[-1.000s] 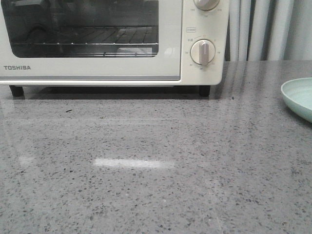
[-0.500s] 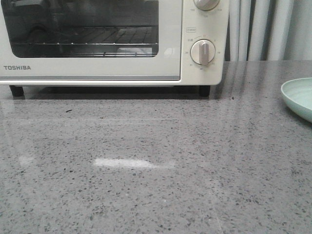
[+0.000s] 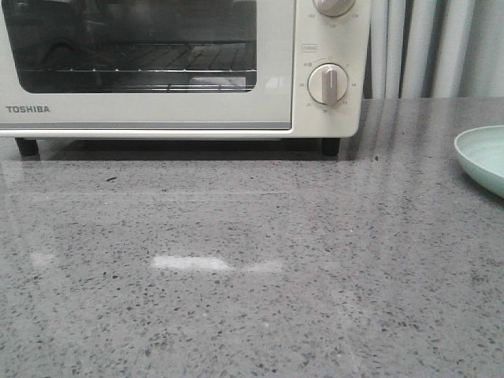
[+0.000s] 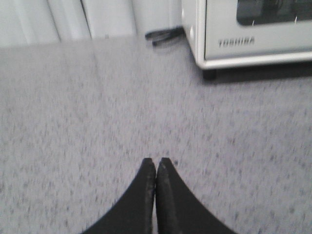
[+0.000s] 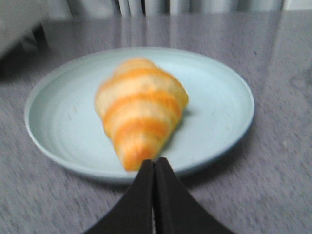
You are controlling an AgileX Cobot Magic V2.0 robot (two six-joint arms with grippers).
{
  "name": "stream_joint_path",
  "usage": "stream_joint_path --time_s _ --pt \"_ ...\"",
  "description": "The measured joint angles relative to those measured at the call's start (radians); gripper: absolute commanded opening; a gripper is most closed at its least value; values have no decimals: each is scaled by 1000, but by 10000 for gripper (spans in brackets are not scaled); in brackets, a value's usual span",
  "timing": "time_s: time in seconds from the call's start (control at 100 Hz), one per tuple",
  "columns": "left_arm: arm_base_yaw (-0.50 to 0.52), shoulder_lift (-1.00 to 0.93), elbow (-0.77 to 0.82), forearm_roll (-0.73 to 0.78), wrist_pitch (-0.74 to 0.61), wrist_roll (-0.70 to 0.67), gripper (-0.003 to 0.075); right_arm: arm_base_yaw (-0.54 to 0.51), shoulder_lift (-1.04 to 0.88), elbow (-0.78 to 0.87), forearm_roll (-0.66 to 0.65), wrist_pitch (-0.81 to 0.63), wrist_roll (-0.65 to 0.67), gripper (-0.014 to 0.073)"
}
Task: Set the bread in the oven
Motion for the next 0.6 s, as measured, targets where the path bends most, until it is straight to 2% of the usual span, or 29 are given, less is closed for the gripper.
stream_joint_path --time_s 0.43,0.5,0.6 --pt "0 0 0 -14 -304 0 -21 0 0 0 33 -496 17 -76" --pt "0 0 0 -45 -381 -22 -21 0 0 0 33 -523 81 -76" --pt "0 0 0 -119 -538 -71 -21 0 0 0 34 -530 239 -76"
